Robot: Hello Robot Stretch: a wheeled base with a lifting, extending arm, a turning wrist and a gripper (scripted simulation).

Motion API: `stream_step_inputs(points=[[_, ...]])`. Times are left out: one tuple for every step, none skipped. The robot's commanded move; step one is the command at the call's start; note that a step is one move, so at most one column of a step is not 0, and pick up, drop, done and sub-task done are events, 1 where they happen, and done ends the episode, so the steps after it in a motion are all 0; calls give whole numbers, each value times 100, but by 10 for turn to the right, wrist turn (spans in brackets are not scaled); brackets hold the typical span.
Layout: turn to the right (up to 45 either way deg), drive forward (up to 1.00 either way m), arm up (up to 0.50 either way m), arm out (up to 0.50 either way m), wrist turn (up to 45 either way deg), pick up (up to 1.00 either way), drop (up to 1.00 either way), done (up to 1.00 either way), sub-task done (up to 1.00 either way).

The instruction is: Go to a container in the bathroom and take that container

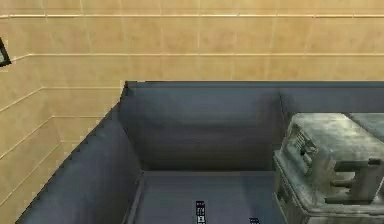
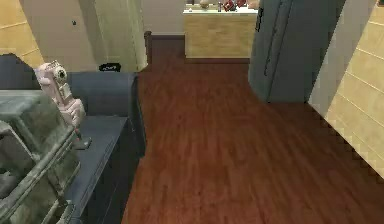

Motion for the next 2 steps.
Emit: stream_step_inputs(points=[[-450,0,0,0,0,0,0,0,0],[-450,0,0,0,0,0,0,0,0]])
